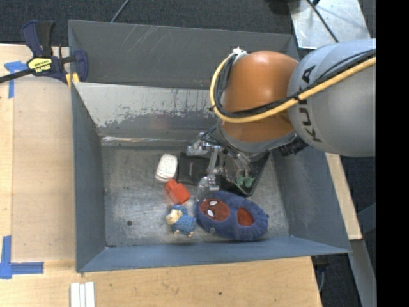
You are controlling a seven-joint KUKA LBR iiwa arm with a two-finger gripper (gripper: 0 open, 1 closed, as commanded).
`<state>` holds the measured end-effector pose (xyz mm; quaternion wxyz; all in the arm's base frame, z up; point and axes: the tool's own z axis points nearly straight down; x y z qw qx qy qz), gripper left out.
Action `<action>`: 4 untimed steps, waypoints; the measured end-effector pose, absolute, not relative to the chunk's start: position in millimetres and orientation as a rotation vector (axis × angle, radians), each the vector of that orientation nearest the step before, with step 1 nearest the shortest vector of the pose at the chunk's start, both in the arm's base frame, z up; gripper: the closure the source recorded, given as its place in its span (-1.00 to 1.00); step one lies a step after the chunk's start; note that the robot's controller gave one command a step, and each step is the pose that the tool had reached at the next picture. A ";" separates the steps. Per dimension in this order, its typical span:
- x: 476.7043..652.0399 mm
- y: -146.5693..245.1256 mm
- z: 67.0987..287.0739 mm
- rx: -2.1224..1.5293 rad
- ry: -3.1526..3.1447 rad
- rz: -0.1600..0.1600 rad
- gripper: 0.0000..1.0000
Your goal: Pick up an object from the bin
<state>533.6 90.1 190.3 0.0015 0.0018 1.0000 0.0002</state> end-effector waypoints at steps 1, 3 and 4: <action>533.6 90.1 190.3 0.006 3.139 0.001 1.00; 592.0 81.5 116.1 0.364 3.118 0.000 -1.00; 604.0 76.3 76.3 0.719 3.058 0.004 -1.00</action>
Offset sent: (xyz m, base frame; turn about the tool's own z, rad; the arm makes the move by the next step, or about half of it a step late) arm 0.0000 0.0000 0.0000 0.0000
